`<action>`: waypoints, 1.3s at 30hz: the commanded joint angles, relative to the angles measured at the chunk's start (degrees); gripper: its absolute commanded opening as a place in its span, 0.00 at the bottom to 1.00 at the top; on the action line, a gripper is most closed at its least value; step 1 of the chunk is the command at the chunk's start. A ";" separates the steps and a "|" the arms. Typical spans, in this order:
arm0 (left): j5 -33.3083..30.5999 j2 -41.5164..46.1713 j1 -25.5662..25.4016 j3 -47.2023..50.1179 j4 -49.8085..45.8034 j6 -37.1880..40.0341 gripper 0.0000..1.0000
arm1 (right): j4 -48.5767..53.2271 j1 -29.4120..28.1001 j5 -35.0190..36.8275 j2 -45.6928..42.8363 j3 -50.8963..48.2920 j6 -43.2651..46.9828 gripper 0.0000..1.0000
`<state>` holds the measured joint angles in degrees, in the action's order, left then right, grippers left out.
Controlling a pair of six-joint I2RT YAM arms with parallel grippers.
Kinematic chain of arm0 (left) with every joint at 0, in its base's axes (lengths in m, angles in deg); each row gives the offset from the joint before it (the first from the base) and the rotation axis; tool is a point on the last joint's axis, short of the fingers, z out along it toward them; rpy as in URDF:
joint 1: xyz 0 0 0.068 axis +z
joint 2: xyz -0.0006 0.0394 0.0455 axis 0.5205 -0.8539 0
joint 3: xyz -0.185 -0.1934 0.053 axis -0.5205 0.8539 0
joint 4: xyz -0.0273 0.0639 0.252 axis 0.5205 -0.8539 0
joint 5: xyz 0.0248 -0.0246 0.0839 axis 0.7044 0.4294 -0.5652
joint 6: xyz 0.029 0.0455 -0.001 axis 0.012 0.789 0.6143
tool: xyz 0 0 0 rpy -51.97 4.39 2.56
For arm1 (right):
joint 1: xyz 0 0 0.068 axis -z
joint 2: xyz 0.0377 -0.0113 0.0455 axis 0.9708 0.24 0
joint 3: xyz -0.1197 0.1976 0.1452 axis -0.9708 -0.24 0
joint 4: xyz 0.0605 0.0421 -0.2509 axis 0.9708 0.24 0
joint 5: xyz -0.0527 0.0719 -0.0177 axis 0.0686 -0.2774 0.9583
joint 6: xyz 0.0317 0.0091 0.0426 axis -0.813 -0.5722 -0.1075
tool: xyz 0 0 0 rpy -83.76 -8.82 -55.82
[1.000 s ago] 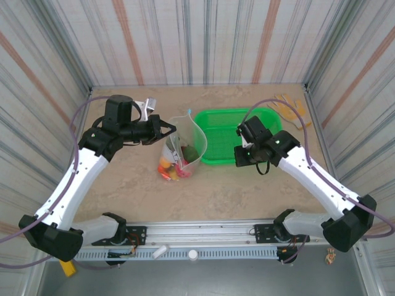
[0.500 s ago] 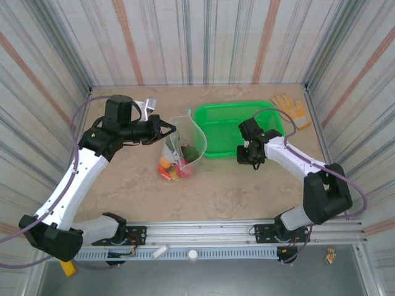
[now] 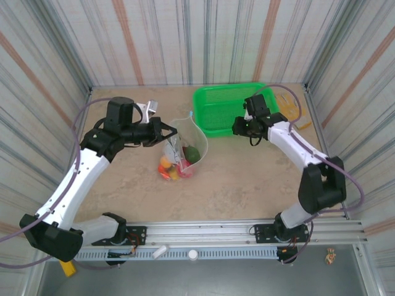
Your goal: Place the food in the zip-top bag and seal the zipper
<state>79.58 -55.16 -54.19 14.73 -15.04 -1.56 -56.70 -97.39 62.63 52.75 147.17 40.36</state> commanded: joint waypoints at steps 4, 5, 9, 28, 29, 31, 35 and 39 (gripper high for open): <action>1.75 -0.58 -0.67 0.95 4.41 0.26 0.00 | -1.24 -4.01 -17.88 -10.44 5.59 -0.68 0.63; 1.74 -0.93 -0.94 0.86 4.77 0.18 0.00 | -1.31 -5.22 -18.97 -10.80 5.91 -0.32 0.64; 2.34 -2.29 -1.91 0.05 5.48 -0.21 0.00 | 1.18 -14.32 -14.04 -10.60 7.89 7.05 0.70; 1.66 0.29 -3.11 -0.28 7.23 -0.58 0.00 | 5.42 -20.94 -0.72 1.96 19.67 15.63 0.33; 1.62 0.28 -3.34 -0.44 7.47 -0.44 0.00 | 5.66 -21.18 -1.02 2.62 20.76 15.71 0.27; 1.72 0.16 -3.75 -0.70 8.16 -0.81 0.01 | 6.64 -21.43 -1.27 3.64 22.99 16.49 0.09; 1.99 0.68 -4.76 -2.52 9.00 0.33 0.22 | 7.72 -21.33 -1.10 3.89 26.94 18.83 0.00; -1.80 4.60 -4.85 -3.70 8.67 4.66 0.38 | 7.11 -21.48 -6.25 2.65 29.48 24.92 0.00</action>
<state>79.96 -55.05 -58.76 13.75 -8.33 -0.46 -49.84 -118.51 60.49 56.64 173.93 59.42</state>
